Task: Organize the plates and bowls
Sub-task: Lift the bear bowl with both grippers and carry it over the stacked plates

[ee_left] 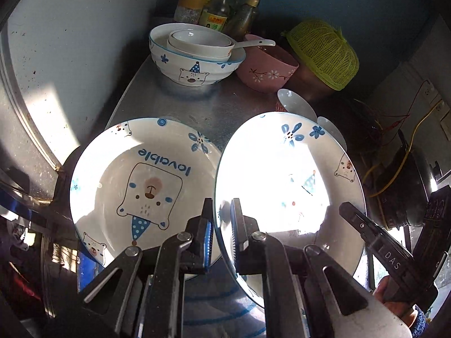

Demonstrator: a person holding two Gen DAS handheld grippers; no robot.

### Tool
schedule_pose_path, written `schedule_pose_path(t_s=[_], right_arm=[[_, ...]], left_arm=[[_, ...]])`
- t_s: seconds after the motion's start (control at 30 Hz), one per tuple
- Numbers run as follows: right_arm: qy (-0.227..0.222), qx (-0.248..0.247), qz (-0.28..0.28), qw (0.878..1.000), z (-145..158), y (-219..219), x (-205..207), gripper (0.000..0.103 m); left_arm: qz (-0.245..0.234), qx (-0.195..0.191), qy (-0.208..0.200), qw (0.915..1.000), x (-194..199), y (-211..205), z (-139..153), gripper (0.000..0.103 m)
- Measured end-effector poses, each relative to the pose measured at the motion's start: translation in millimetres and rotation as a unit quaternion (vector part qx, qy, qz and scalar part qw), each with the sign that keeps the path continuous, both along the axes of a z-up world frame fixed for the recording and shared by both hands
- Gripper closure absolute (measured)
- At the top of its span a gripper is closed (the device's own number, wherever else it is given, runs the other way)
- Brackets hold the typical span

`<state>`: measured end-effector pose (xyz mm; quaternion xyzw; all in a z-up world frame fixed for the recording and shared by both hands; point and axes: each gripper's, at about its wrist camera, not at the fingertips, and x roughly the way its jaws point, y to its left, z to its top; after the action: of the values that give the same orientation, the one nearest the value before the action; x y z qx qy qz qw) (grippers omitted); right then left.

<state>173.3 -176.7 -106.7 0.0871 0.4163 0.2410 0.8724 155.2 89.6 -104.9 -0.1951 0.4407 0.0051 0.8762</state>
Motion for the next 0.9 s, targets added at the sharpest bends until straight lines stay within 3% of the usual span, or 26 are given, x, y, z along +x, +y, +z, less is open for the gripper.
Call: schedule_pose_path(t_s=[0.47,0.9], right_arm=[[0.014,-0.012,0.068,0.998,-13,89,6,0.091],[0.020,-0.029,0.084,0.996,-20,116,17,0.091]], left_arm=[[0.064,-0.001,0.020,0.9977,-28,79,-23,0.093],[0.078,0.000,0.035,0.9963,-33,99,-33,0.093]])
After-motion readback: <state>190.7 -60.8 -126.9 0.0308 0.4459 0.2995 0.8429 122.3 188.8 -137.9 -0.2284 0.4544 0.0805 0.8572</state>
